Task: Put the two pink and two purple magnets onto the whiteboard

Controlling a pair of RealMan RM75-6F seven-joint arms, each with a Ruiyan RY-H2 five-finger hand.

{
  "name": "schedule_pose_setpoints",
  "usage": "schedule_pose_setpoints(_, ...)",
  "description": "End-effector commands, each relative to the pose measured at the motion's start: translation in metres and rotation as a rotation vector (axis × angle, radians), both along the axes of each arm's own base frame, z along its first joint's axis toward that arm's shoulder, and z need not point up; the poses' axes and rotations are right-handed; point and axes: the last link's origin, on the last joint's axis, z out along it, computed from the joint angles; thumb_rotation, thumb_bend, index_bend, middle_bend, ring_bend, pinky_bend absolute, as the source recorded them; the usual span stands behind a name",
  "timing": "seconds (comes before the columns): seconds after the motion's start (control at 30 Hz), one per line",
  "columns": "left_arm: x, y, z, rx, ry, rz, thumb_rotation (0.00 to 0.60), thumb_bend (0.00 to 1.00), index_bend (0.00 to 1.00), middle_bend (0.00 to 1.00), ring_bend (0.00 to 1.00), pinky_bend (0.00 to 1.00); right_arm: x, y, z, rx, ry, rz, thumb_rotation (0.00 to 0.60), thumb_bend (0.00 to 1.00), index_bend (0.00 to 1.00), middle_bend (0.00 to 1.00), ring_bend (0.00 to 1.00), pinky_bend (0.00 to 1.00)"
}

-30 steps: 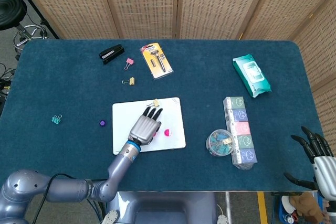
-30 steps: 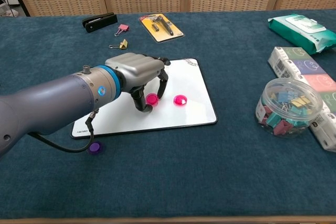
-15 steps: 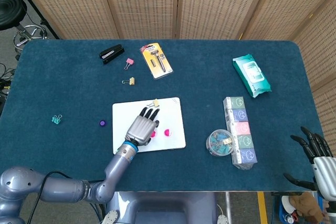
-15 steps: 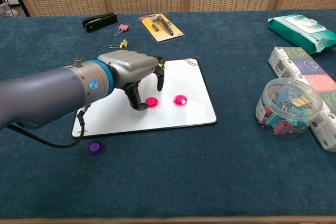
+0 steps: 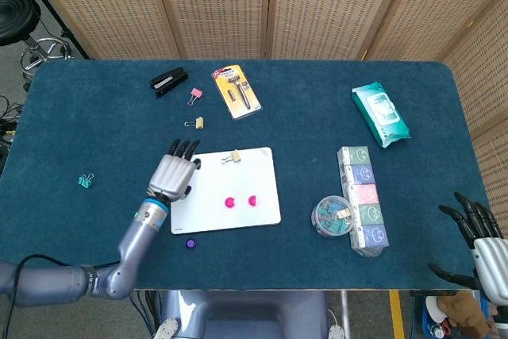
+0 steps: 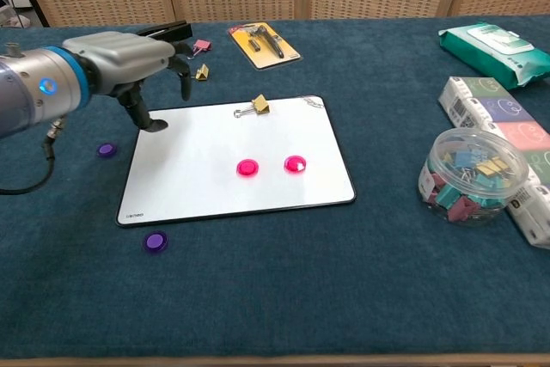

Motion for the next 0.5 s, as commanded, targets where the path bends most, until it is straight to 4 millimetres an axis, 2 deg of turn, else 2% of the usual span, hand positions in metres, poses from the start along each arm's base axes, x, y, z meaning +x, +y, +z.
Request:
schedule_pose_setpoints(0.03,-0.037,0.0,0.02,0.03,0.0,0.046,0.6,0.3,0.38,0.0,0.0,0.0,0.001,0.0,-0.001,0.002,-0.001,0.003,0.6,0.02,0.15,0.0,0.0,0.0)
schedule_pose_setpoints(0.23,-0.075,0.005,0.034,0.045,0.001,0.102,0.6,0.3,0.38,0.0,0.0,0.0,0.002,0.001,-0.002,0.011,-0.001,0.004,0.6,0.03,0.15,0.0,0.0,0.0)
schedule_pose_setpoints(0.5,-0.106,0.006,0.025,0.025,-0.004,0.151,0.6,0.3,0.4,0.0,0.0,0.0,0.002,0.001,-0.003,0.015,0.002,0.002,0.6,0.03,0.15,0.0,0.0,0.0)
